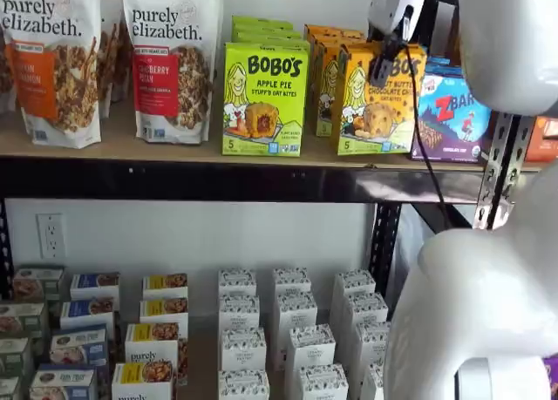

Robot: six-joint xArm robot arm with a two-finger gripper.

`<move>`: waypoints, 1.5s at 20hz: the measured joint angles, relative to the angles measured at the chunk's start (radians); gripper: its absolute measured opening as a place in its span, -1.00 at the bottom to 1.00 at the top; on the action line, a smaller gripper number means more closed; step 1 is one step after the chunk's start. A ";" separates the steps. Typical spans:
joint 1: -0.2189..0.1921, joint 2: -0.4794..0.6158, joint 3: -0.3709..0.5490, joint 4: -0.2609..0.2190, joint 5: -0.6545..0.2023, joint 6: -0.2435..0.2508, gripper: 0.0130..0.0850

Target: Pick up the orange box on the top shelf, the fifth box from the left

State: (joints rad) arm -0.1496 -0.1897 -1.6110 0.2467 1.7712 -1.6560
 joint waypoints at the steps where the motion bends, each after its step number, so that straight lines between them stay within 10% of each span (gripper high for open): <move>1: -0.004 -0.006 -0.001 0.000 0.012 -0.001 -0.22; 30: -0.068 -0.283 0.137 0.032 0.177 -0.020 -0.22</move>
State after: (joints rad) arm -0.2171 -0.4724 -1.4736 0.2788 1.9484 -1.6764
